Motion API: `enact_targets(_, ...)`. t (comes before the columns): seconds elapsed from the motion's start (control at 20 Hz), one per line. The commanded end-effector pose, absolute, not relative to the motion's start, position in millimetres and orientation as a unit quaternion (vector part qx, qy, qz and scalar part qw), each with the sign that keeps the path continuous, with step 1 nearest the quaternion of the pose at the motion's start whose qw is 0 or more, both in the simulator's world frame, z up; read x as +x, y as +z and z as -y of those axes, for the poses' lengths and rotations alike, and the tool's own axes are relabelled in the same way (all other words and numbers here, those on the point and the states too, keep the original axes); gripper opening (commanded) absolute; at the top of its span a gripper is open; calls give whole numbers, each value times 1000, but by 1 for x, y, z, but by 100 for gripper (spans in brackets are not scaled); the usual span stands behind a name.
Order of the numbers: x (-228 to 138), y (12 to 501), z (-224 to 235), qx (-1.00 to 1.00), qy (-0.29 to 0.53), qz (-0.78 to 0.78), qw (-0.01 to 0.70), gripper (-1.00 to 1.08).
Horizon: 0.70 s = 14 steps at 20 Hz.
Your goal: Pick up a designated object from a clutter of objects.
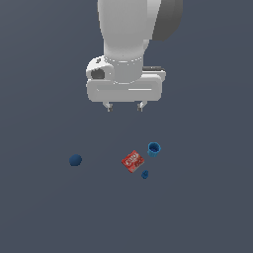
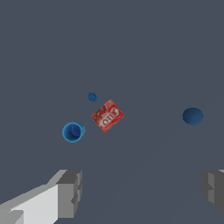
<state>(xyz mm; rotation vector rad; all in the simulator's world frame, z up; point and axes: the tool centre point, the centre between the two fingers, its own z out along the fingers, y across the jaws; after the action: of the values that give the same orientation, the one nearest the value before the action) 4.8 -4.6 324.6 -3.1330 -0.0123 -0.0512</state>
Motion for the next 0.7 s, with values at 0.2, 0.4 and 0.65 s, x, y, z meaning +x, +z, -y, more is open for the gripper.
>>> enact_targets(0.2,8,333,13,-1000,-25,-8,8,100)
enact_targets(0.4,13,346,27,-999,-39,-25,14,100)
enact_targets(0.65,13,345,26,-999,-38,-26,14,100)
